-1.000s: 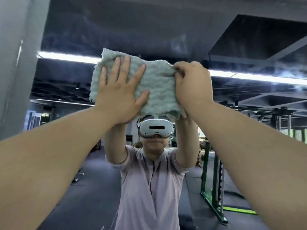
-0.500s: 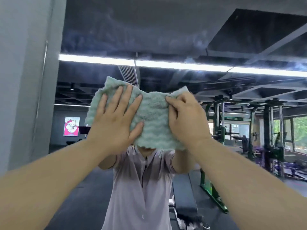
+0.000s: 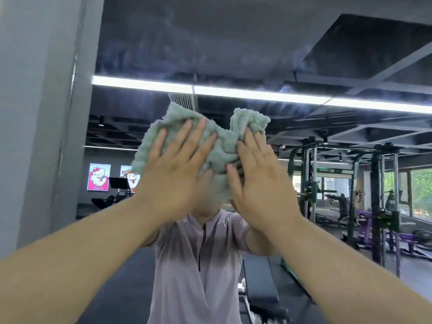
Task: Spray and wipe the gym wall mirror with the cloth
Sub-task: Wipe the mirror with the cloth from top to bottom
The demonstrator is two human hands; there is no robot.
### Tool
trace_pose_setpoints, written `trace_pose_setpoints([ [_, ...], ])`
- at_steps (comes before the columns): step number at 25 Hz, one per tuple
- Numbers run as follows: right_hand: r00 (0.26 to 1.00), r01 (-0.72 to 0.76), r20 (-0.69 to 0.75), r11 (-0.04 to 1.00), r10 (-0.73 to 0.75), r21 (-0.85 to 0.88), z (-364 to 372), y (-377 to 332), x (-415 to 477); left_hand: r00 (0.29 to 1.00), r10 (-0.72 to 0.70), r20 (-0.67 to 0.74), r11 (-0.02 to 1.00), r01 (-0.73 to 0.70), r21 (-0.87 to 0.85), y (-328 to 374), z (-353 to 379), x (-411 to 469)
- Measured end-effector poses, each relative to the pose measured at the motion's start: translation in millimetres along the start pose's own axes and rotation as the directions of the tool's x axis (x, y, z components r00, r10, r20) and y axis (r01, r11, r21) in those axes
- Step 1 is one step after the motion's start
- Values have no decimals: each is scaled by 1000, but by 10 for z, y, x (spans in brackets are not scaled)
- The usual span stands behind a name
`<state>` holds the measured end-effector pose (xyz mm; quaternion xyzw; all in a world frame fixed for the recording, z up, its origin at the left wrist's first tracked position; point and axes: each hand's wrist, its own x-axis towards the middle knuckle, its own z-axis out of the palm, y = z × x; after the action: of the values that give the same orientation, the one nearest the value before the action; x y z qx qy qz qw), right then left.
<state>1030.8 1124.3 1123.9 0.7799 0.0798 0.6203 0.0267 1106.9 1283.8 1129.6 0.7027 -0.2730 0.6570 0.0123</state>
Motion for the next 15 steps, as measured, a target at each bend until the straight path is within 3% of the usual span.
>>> trace_pose_setpoints([
  [3, 999, -27, 16, 995, 28, -94, -53, -29, 342, 997, 57, 52, 998, -58, 25, -169, -73, 84],
  [6, 994, -105, -28, 991, 103, -77, -49, -101, 879, 981, -178, 70, 984, 179, 3, -370, -143, 614],
  [8, 993, -97, -74, 988, 89, -118, 69, -110, 925, 968, -241, 64, 971, 240, 17, -375, -116, 724],
  [12, 987, -28, -160, 990, 5, -141, 228, -179, 425, 994, -90, 57, 995, 92, -29, -358, -96, 397],
  [15, 994, -54, -97, 994, 44, -99, 212, -262, -68, 998, 22, 52, 998, -19, -65, -140, -55, -133],
])
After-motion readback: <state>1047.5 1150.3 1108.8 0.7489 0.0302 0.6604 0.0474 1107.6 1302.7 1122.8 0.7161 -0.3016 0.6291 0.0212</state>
